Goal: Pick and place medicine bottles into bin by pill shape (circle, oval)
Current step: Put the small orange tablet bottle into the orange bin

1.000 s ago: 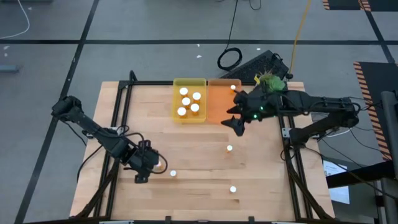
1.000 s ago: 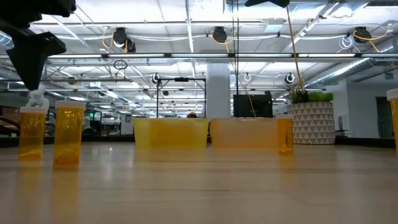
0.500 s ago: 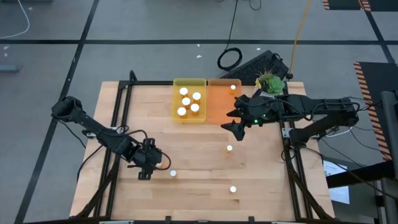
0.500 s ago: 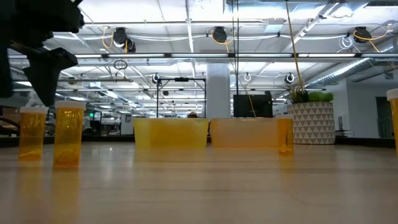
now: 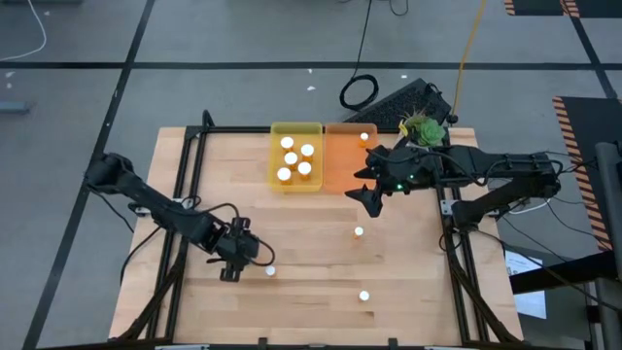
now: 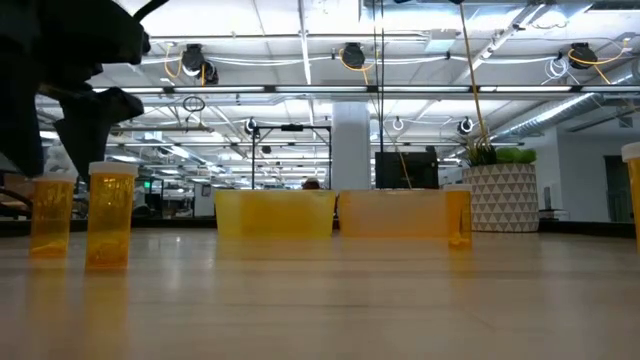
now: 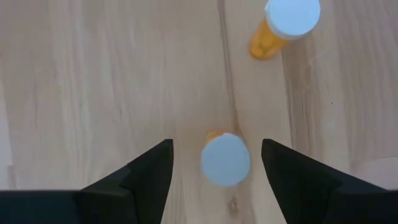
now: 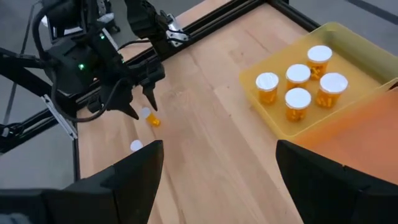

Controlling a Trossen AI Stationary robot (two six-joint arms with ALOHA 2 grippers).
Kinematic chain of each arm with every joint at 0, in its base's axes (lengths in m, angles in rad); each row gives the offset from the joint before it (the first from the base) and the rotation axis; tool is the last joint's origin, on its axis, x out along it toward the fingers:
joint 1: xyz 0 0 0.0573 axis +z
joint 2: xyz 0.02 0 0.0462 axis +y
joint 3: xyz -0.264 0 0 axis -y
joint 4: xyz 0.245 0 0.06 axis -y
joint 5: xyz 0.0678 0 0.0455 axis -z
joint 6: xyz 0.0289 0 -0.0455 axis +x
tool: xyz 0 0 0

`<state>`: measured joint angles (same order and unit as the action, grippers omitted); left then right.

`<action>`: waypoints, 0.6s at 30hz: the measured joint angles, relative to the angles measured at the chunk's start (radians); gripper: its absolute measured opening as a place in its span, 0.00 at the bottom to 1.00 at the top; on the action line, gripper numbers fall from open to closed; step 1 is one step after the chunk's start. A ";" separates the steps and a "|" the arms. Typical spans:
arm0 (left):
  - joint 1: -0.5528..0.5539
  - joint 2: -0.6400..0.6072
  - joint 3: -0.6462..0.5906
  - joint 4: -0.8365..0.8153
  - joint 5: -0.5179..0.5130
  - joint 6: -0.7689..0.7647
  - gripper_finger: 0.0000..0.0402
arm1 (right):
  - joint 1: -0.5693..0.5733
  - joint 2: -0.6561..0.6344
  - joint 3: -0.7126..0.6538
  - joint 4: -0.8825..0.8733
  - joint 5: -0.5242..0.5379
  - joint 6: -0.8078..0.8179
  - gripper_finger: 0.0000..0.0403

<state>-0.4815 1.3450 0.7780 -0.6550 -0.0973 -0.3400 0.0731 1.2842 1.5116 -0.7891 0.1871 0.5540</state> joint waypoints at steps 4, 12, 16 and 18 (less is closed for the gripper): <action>0.008 0.027 0.000 0.010 0.019 0.013 0.61 | -0.011 0.000 0.000 0.000 -0.001 -0.016 0.75; 0.011 0.043 0.000 0.014 0.028 0.003 0.61 | -0.015 0.000 0.000 -0.001 -0.003 -0.046 0.75; 0.011 0.043 0.000 0.012 0.026 0.006 0.58 | -0.015 0.000 0.000 -0.001 -0.002 -0.051 0.75; 0.011 0.043 0.000 0.013 0.026 0.017 0.55 | -0.015 0.000 0.000 -0.001 -0.002 -0.051 0.75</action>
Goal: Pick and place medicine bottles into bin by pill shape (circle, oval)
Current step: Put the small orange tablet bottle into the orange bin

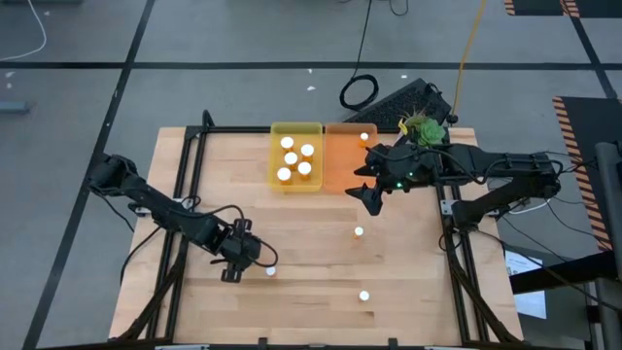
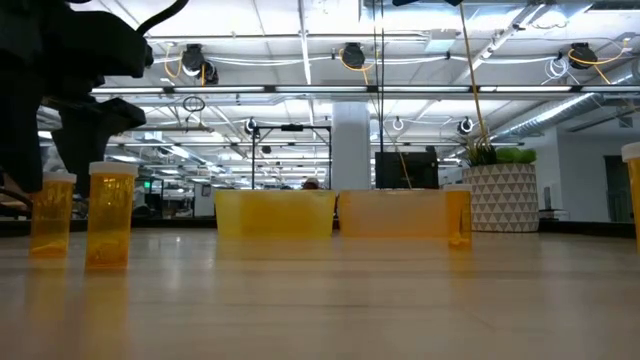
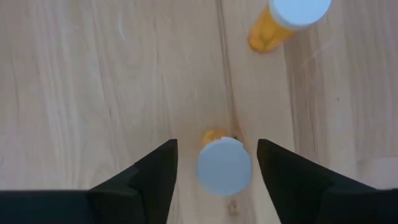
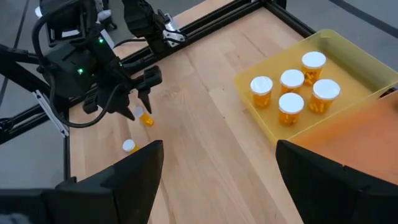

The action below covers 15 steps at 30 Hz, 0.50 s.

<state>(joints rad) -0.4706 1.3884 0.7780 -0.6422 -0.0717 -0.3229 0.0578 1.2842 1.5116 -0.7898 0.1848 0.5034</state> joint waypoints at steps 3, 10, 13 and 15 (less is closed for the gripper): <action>0.000 0.000 0.000 -0.003 0.000 0.013 0.49 | 0.000 0.000 0.000 0.000 -0.001 0.000 0.75; 0.000 0.000 0.000 -0.011 0.001 0.042 0.43 | 0.000 0.000 0.000 0.000 -0.002 0.004 0.75; 0.000 0.000 0.000 -0.007 0.007 0.041 0.43 | 0.000 0.000 0.000 0.000 -0.002 0.004 0.75; 0.000 0.000 0.000 -0.007 0.020 0.041 0.43 | 0.001 0.000 0.000 0.000 -0.002 0.007 0.75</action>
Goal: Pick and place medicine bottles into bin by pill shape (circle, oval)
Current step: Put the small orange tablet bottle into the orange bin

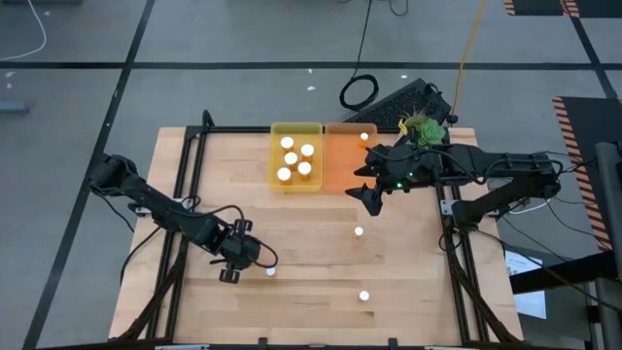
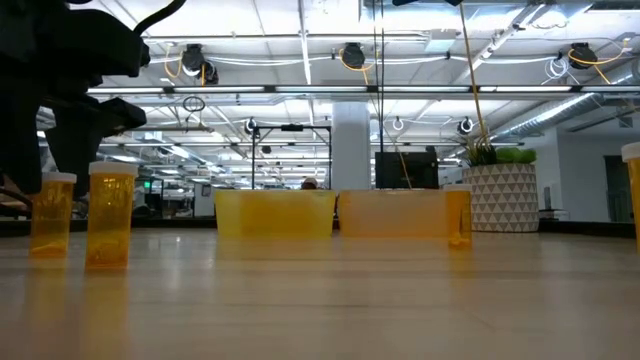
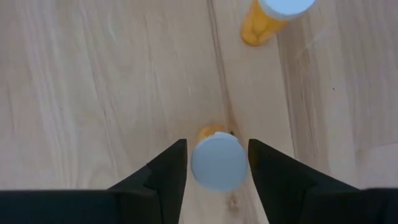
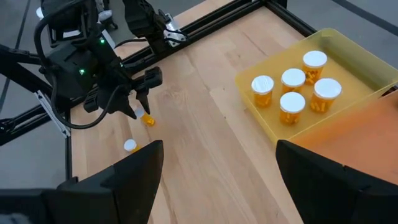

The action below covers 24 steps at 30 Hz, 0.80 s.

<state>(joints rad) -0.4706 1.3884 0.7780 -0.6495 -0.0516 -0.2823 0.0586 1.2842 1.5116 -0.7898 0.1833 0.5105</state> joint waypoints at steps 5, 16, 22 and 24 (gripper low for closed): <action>0.000 0.000 0.000 0.001 0.004 -0.004 0.43 | 0.000 0.000 0.000 0.000 0.000 0.001 0.75; 0.000 0.000 0.000 0.003 -0.001 -0.008 0.42 | 0.000 0.000 0.000 0.000 -0.001 0.001 0.75; 0.000 0.000 0.000 0.003 0.004 -0.016 0.30 | 0.000 0.000 0.000 0.000 -0.001 0.001 0.75; 0.000 0.000 0.000 0.003 0.007 -0.032 0.29 | 0.000 0.000 0.000 0.000 -0.001 0.001 0.75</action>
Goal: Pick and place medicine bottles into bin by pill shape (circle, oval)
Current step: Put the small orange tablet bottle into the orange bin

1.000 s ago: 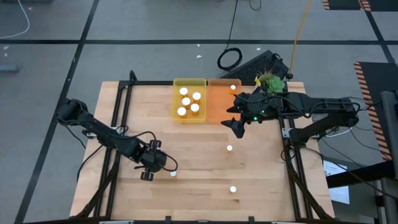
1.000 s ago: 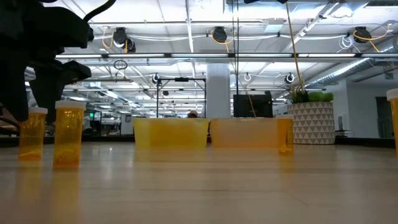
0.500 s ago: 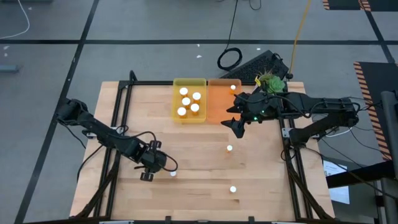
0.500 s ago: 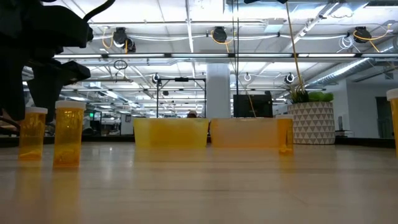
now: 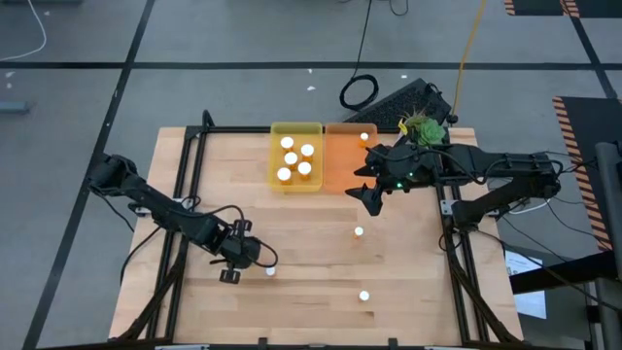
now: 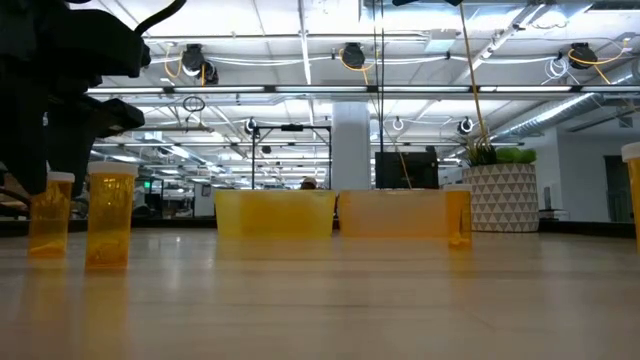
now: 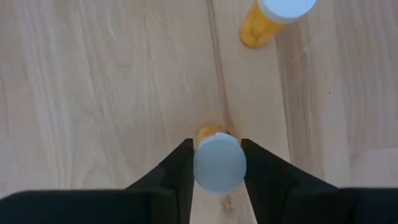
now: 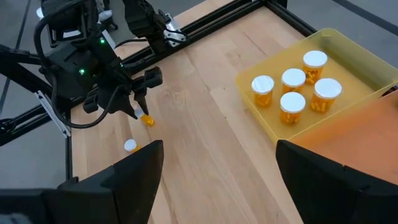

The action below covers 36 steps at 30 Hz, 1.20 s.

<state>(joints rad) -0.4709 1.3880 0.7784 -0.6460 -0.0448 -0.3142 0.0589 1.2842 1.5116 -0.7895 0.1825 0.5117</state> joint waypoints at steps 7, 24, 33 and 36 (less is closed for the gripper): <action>0.000 0.000 0.015 -0.014 0.002 -0.040 0.37 | 0.000 0.000 0.000 0.000 0.000 0.000 0.75; 0.047 -0.001 0.130 -0.115 0.008 0.018 0.29 | 0.000 0.000 0.000 0.000 0.000 -0.008 0.75; 0.047 -0.001 0.130 -0.107 -0.062 -0.011 0.43 | 0.002 0.000 0.000 -0.054 -0.004 -0.001 0.75; 0.052 -0.001 0.111 -0.066 -0.096 -0.095 0.46 | 0.002 -0.002 0.000 -0.059 -0.016 0.001 0.75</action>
<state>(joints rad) -0.4185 1.3869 0.8892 -0.7125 -0.1412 -0.4095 0.0612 1.2819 1.5116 -0.8482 0.1661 0.5127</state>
